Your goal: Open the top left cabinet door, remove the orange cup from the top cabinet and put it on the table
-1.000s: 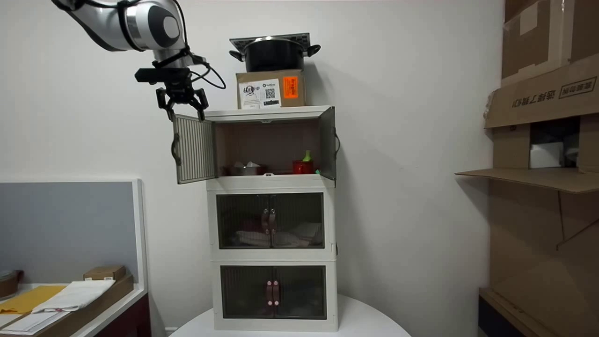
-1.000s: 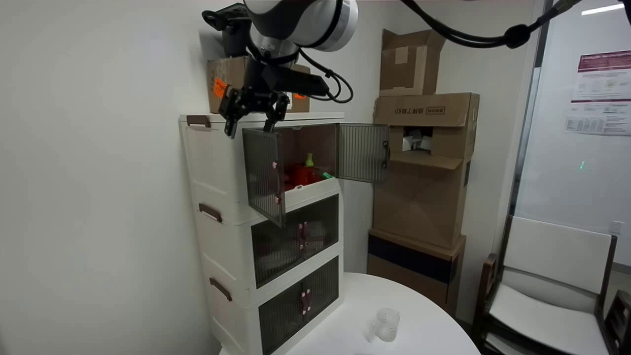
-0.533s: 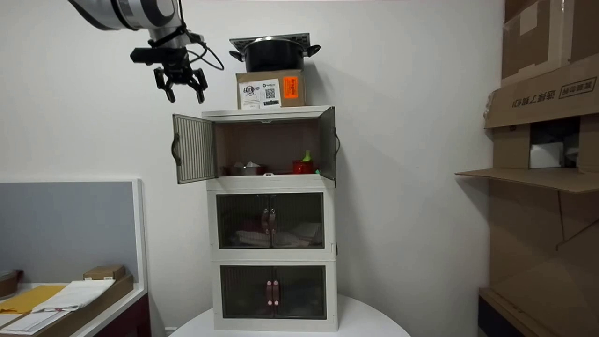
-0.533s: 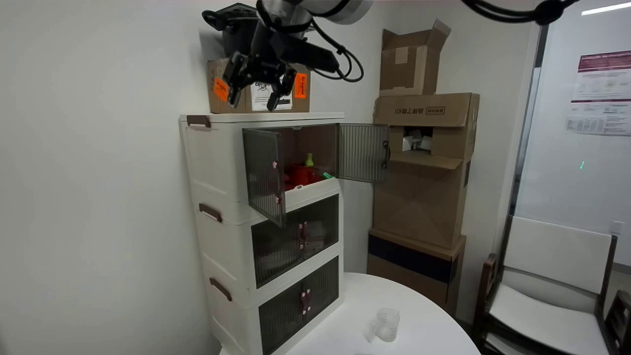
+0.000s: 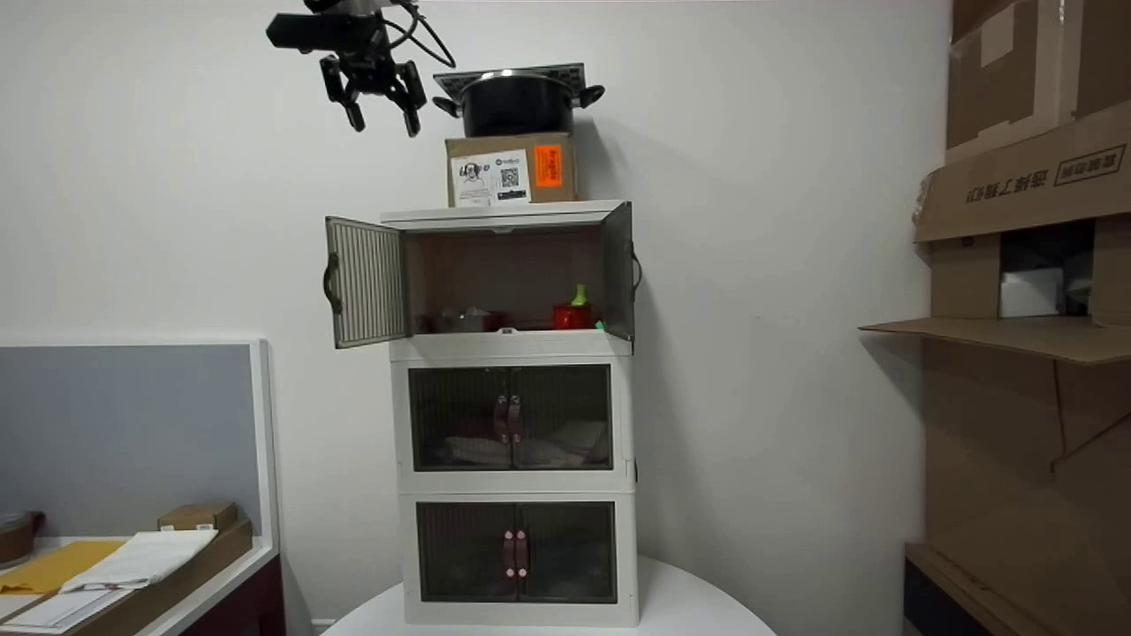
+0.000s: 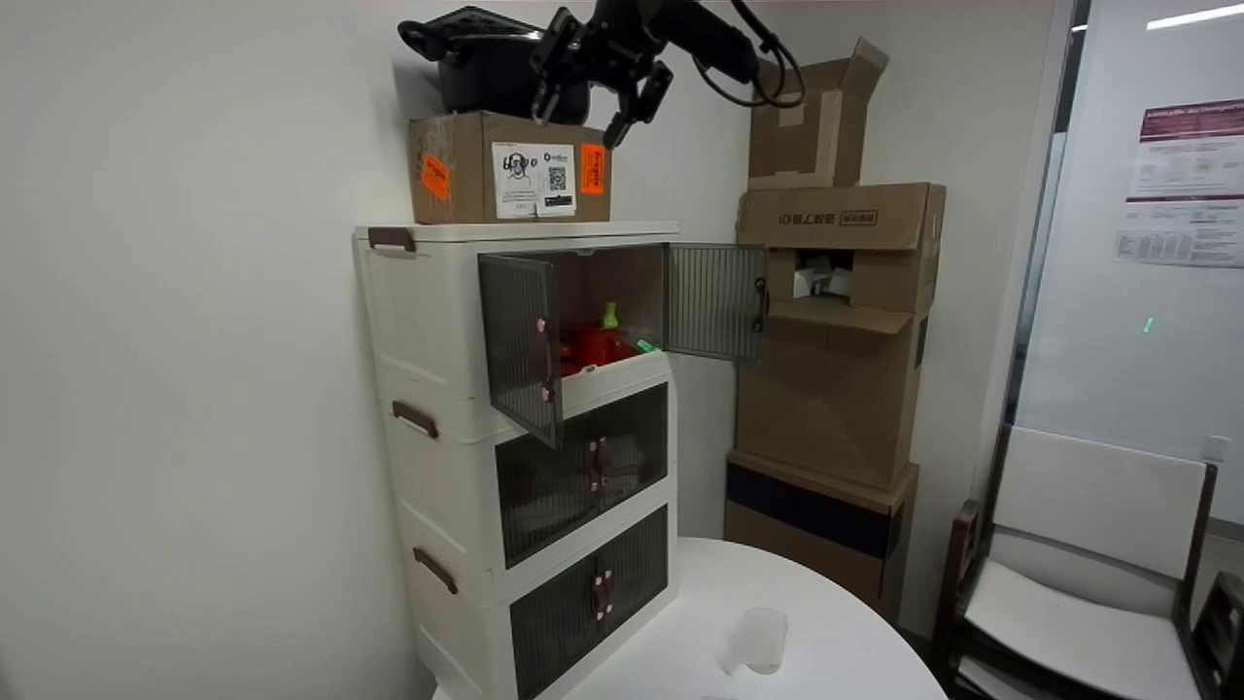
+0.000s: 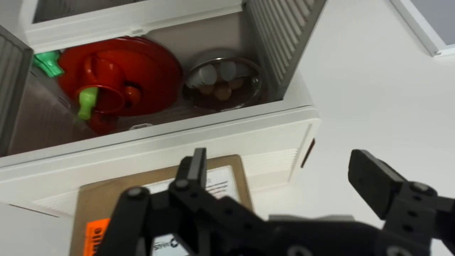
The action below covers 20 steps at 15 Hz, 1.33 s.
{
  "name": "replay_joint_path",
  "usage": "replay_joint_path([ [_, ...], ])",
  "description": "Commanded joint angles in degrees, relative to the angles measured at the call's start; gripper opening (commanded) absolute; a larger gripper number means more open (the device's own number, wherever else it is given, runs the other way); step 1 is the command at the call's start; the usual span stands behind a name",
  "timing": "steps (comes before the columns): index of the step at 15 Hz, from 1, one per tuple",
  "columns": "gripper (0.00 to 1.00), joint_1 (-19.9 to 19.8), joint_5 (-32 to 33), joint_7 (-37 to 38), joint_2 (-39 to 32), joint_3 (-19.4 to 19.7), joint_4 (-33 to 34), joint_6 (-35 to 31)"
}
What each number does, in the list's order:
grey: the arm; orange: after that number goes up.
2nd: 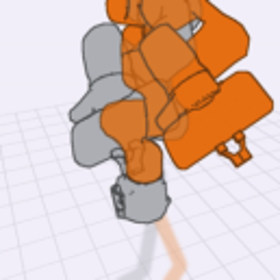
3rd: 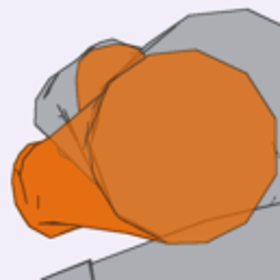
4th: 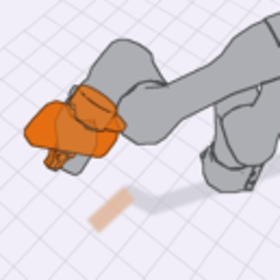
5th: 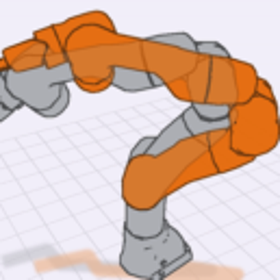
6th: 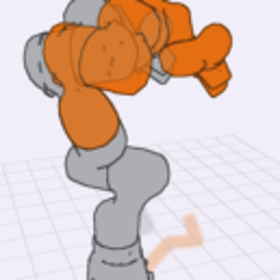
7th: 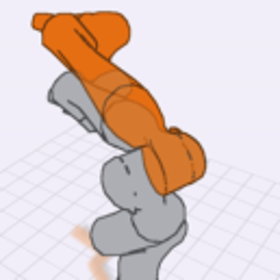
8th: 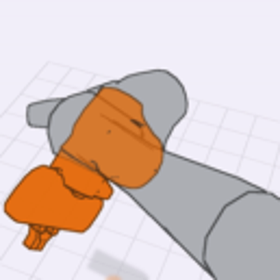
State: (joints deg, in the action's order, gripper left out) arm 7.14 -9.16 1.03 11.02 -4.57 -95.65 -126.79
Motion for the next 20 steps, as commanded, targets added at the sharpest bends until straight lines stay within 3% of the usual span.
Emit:
replay_joint_path([
  [1, 1.0, -2.6, -3.7, -4.8, 0.5, 4.3, -3.0, -0.7],
  [6, 1.0, -5.9, -2.9, -10.4, -3.8, 8.3, -4.5, -0.3],
  [12, 1.0, -6.7, 2.0, -14.9, -10.9, 7.1, -5.7, -2.4],
  [15, 1.0, -6.5, 5.9, -14.5, -14.2, 5.8, -6.9, -8.5],
  [20, 1.0, -6.4, 12.4, -10.9, -20.3, 5.0, -8.2, -24.3],
])
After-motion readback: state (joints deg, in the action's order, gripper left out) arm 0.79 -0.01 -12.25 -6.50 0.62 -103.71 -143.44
